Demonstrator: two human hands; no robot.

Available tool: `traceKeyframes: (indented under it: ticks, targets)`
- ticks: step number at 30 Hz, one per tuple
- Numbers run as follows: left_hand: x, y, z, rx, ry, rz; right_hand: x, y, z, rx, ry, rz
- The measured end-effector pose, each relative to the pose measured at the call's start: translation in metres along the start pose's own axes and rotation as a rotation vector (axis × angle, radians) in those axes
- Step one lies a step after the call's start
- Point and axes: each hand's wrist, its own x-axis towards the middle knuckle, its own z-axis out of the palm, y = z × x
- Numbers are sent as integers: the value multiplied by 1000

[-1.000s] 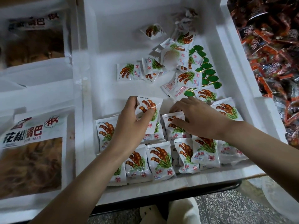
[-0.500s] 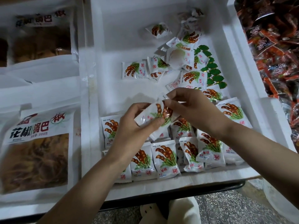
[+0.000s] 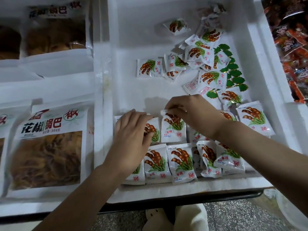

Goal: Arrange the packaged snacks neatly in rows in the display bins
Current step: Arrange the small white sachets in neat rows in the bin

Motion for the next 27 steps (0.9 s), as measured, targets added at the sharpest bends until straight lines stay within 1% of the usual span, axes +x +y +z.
traceKeyframes:
  ticks: [4,7,10,12,14,16,17,19,22,23,27]
  targets:
    - [3,1,-3,-20,-15,1,2,3,7,-34,-19,-44]
    - [3,-1,-3,-17,-33,4,-1,5,9,-102,-51,-94]
    - [13,-1,-10,-49,-7,13,-2,8,4,-160,29,-151]
    - [30,3,-19,-93,-10,17,3,14,-6,-159,155,-105]
    - [53,9,-25,-164,-6,31,12,26,-19,-168,284,-6]
    - [83,16,-28,-207,4,64,27,43,-33,-212,356,84]
    - [99,20,-27,-212,12,83,36,52,-39,-241,353,127]
    - [130,28,-24,-214,21,91,51,66,-48,-294,294,190]
    - [168,38,-16,-235,17,17,65,79,-52,-300,167,266]
    - [178,39,-13,-235,1,-11,67,81,-52,-313,153,272]
    - [196,39,-3,-117,-66,-32,65,85,-53,-367,251,227]
